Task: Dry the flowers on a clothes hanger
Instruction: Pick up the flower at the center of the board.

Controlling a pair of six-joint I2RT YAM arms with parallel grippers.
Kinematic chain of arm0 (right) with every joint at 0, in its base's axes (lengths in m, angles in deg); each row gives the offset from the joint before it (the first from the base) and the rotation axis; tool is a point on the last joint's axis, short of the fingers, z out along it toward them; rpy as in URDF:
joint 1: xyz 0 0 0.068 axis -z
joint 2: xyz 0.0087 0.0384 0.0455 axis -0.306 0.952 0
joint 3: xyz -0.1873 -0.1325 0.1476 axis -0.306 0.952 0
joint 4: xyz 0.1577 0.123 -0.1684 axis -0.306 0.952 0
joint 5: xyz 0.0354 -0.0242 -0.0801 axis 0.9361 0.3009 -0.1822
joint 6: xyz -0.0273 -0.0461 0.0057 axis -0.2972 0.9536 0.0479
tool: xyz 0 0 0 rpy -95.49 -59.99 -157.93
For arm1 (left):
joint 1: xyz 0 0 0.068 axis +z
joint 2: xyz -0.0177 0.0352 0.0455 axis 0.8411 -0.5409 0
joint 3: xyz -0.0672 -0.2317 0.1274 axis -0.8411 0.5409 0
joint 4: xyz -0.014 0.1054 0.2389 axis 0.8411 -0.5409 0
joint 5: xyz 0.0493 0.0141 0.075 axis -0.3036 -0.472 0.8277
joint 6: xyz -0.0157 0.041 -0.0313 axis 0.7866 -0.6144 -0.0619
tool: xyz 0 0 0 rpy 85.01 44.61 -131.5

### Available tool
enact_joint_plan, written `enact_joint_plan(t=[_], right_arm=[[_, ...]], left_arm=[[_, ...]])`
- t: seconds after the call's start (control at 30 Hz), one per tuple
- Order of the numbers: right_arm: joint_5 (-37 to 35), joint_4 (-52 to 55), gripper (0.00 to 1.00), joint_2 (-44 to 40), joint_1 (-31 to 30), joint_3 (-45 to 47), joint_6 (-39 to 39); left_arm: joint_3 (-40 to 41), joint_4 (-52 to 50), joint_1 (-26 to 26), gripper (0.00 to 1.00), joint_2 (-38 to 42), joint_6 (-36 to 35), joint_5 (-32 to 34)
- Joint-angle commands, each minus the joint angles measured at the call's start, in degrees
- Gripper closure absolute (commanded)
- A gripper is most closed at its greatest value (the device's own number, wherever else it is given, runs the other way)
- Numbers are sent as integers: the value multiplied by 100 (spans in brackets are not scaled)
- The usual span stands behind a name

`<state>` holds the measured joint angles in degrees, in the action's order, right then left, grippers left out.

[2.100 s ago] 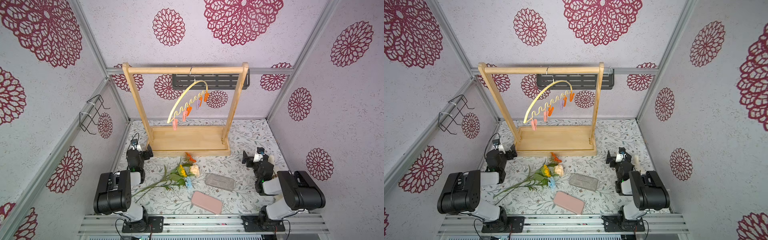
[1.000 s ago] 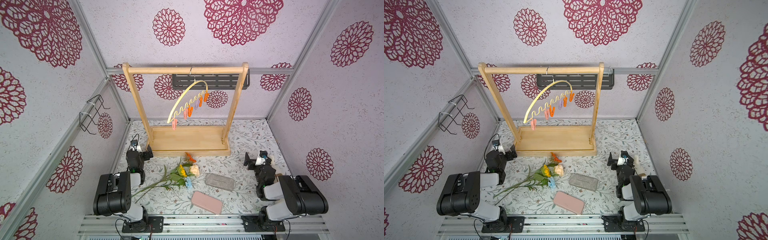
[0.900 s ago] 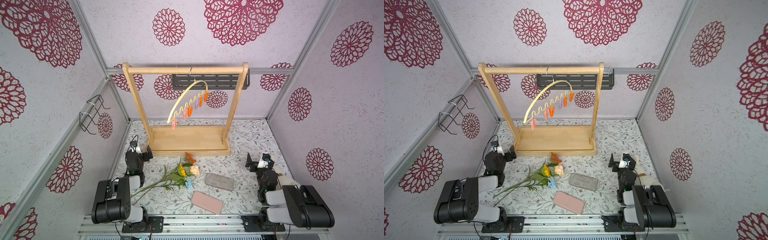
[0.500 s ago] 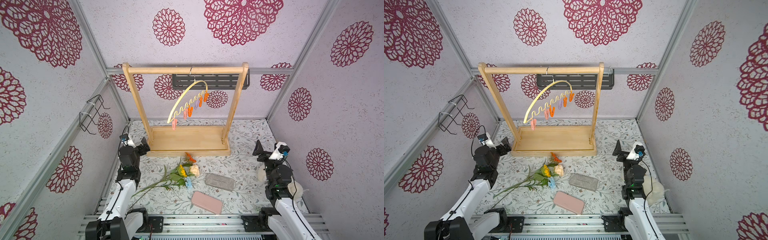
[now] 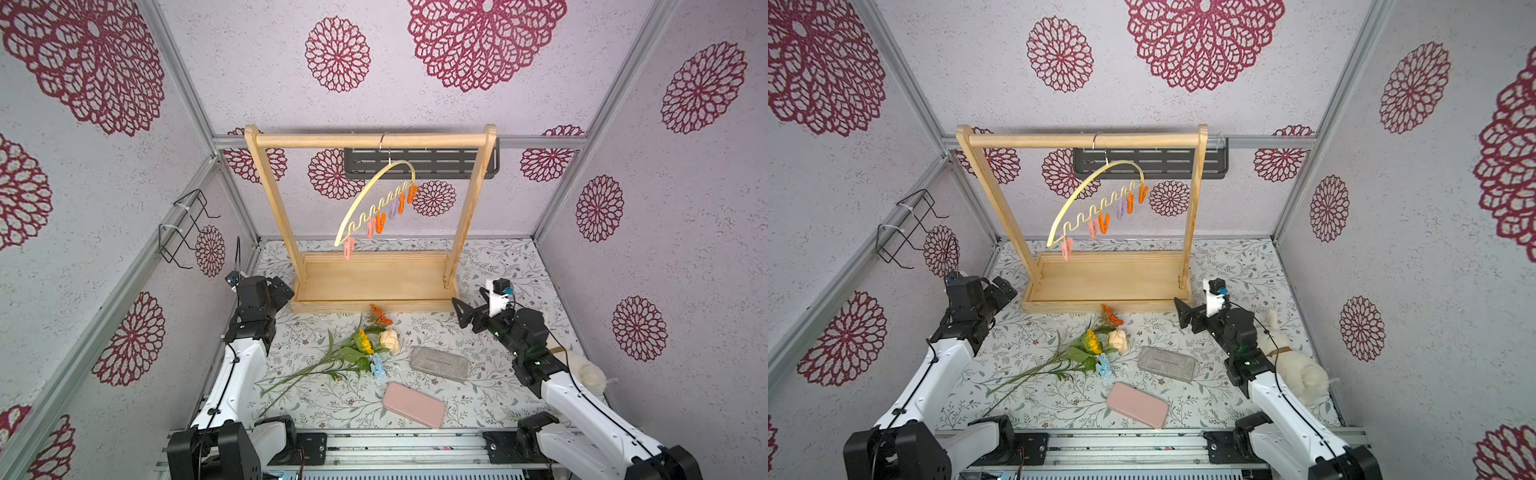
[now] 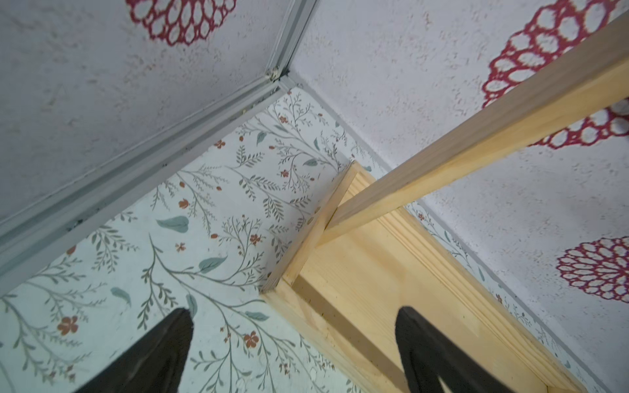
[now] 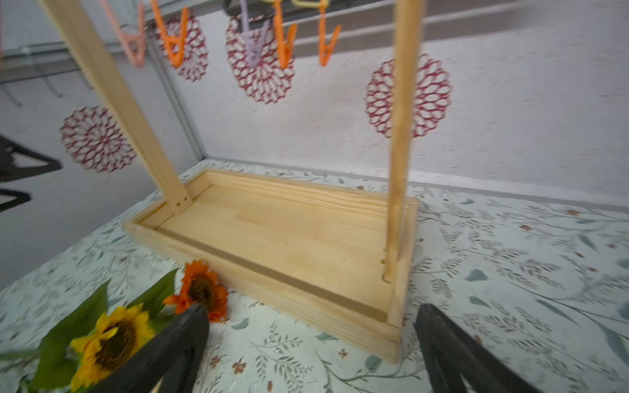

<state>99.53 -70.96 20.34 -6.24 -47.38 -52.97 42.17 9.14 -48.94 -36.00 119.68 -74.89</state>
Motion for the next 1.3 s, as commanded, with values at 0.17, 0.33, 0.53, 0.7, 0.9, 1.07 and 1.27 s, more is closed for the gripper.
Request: enact_joint_plan(t=[0.17,0.33,0.53,0.7,0.9,1.07,1.27], right_arm=[[1786,399,1,1131,-1678,-429,3826],[1647,534,1,2441,-2588,-1204,4890],[1913,687,11,3876,-3110,-2541,5148],[1579,1818,19,4864,-3382,-3870,5264],[208,4126,38,6229,-3644,-5925,5322],[296,5300,43,6888,-3653,-6833,5216],[60,6348,50,7547,-3729,-7726,5044]], left_arm=[[-46,-2191,27,3,202,1280,503],[56,-3241,29,2,285,2184,165],[280,-3484,30,3,259,2574,-172],[184,-3617,25,1,208,2669,112],[45,-3646,28,4,253,2696,260],[-131,-3758,34,3,264,2493,379],[-312,-3959,23,2,307,2248,633]])
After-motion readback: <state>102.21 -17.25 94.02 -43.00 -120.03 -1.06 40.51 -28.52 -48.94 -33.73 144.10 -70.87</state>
